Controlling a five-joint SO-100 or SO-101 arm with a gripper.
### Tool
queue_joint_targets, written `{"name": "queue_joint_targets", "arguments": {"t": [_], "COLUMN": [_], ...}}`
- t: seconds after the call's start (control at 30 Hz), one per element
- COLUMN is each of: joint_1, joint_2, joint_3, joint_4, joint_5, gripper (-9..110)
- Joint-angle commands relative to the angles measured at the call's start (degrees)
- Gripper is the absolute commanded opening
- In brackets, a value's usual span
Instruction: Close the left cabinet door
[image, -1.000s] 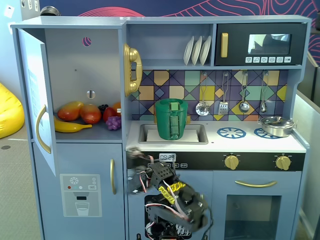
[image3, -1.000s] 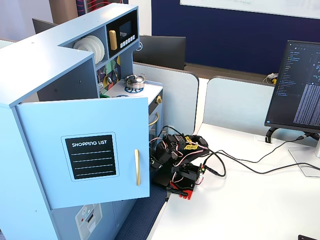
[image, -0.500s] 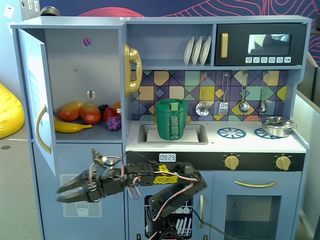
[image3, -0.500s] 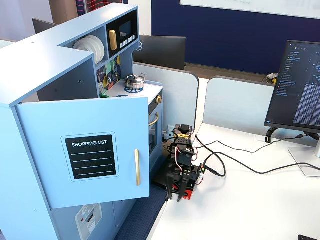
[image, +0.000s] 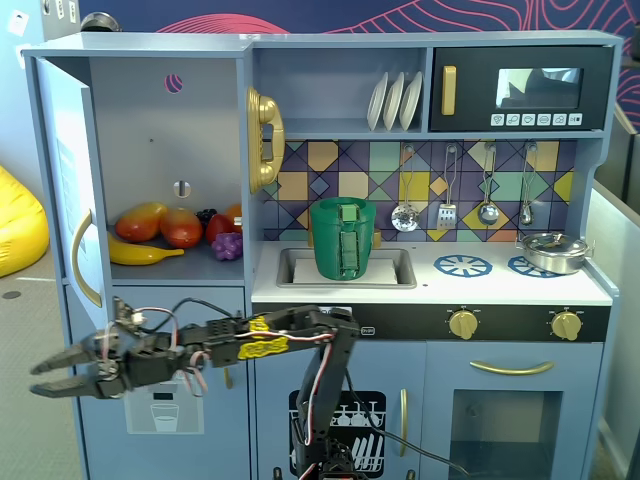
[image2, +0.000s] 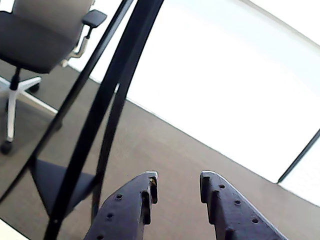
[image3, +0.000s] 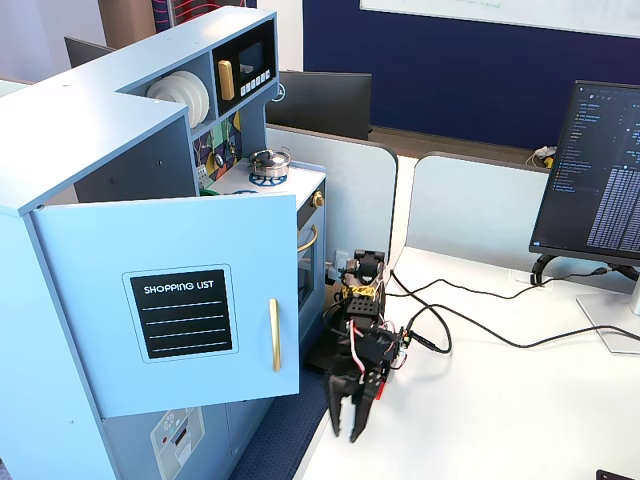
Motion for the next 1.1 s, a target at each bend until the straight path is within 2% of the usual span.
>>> {"name": "queue_joint_targets", "arguments": {"t": [0.0, 0.27, 0.57, 1.07], "joint_1": [4.04, 9.84, 18.37, 49.22], "joint_2": [-4.39, -8.26, -1.58, 7.21], "joint_3": [-9.76, -14.77, -6.33, -0.18], "joint_4": [-2.37, -2.02, -2.99, -6.42], "joint_5": [-2.46, -4.83, -6.59, -6.06], "gripper": [0, 0, 0, 0]}}
